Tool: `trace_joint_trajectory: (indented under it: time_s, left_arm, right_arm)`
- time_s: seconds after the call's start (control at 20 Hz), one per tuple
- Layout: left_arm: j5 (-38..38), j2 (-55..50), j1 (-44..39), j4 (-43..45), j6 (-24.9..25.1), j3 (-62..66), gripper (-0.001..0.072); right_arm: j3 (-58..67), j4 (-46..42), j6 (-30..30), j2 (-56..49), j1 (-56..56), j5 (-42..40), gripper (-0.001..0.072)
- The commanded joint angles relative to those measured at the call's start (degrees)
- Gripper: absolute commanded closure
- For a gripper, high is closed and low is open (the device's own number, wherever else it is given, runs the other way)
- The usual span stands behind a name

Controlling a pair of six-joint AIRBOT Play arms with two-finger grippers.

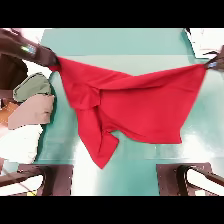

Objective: Fold the shirts.

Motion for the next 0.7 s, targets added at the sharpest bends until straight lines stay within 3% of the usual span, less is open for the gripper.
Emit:
trace_joint_trajectory:
  time_s: [0.0,0.1,0.15,0.2,0.25,0.3,0.4,0.55,0.65]
  left_arm:
    - [4.3,-10.1,0.0,0.0,-0.2,-2.1,0.0683]
    - [6.3,-11.1,0.0,0.4,-0.3,-2.0,0.0681]
    - [6.5,-11.1,0.2,0.8,0.0,-1.6,0.0525]
    - [6.2,-11.1,0.5,2.0,-0.1,-1.0,0.0242]
    - [5.0,-11.1,1.3,2.6,-0.3,0.0,0.0144]
    - [3.5,-11.1,2.7,2.4,-0.5,1.1,0.0195]
    - [-0.3,-10.3,6.6,1.0,-2.8,1.9,0.0341]
    - [-5.6,-8.4,12.2,-6.2,-2.4,-1.7,0.0339]
    - [-5.3,-5.6,14.3,-10.5,-0.2,-10.3,0.0339]
  right_arm:
    - [-5.8,-2.7,-0.9,-8.4,6.5,-12.5,0.0699]
    - [-5.8,-2.4,-0.9,-11.2,7.1,-17.3,0.0699]
    - [-5.8,-2.3,-0.9,-12.0,7.1,-18.8,0.0698]
    - [-5.8,-2.3,-1.0,-12.3,7.1,-19.6,0.0677]
    - [-5.8,-2.5,-1.2,-12.3,7.0,-20.0,0.0484]
    - [-5.7,-2.4,-1.4,-12.2,6.4,-20.0,0.0268]
    - [-5.8,-0.8,-3.8,-11.3,4.7,-18.2,0.0259]
    - [-5.8,6.5,-9.2,-9.2,1.4,-13.8,0.0261]
    - [-5.8,10.0,-10.8,-7.8,0.2,-11.7,0.0261]
